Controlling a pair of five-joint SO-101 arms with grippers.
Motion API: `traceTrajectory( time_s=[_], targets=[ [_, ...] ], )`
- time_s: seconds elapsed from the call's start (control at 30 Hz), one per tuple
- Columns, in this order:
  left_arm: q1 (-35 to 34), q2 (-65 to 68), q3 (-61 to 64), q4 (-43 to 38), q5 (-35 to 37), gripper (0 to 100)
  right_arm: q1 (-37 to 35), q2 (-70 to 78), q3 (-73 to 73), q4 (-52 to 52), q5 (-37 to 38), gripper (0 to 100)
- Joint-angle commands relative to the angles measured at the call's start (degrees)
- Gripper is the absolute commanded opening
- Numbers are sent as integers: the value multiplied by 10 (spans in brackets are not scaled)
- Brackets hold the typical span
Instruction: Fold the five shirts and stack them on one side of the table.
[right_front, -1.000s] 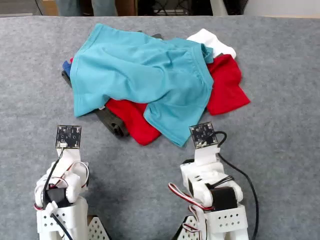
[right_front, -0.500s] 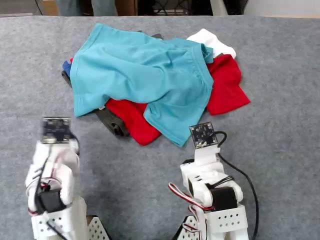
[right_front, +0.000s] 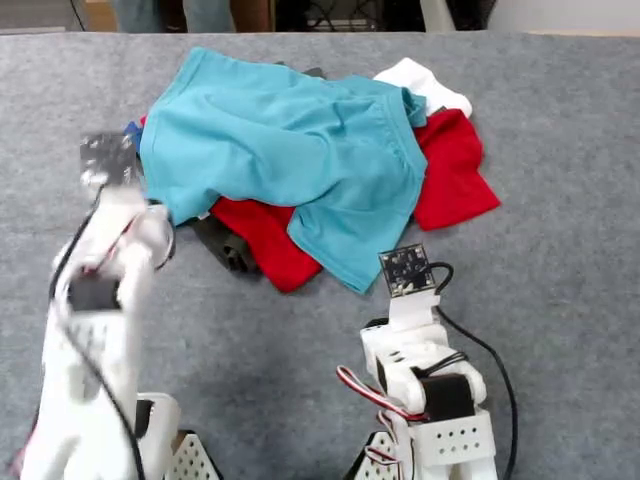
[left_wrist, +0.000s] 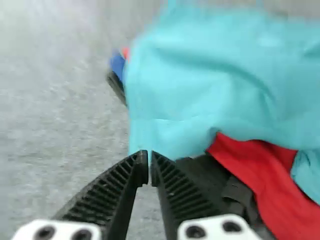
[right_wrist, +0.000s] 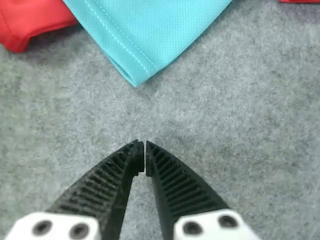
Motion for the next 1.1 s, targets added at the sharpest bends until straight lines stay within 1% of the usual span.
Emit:
traceTrajectory(
  time_s=[0.0,0.03,0.1,0.27,0.33,0.4,0.47,0.5,0.57,0.63,0.73,0.9,1.07],
  targets=[
    [18,171,-103,-11,68,205,-5,-43,-3,4,-2,15],
    [18,219,-131,-11,97,241,-5,-43,-3,4,-2,15],
    [18,312,-191,-6,139,252,-5,-43,-3,4,-2,15],
    [20,496,-327,28,153,248,-5,-43,-3,4,-2,15],
    [19,546,-363,45,150,204,-5,-43,-3,4,-2,15],
    [16,574,-394,68,149,127,-5,-43,-3,4,-2,15],
    [15,575,-420,105,149,32,-5,-43,-3,4,-2,15],
    [18,575,-429,125,149,23,-5,-43,-3,4,-2,15],
    [20,572,-451,173,149,45,-5,-43,-3,4,-2,15],
    [18,558,-474,218,149,26,-5,-43,-3,4,-2,15],
    [17,526,-495,273,143,29,-5,-43,-3,4,-2,15],
    [16,422,-500,320,60,29,-5,-43,-3,4,-2,15],
    [5,288,-501,375,1,29,-6,-43,-3,4,-4,15]
  ],
)
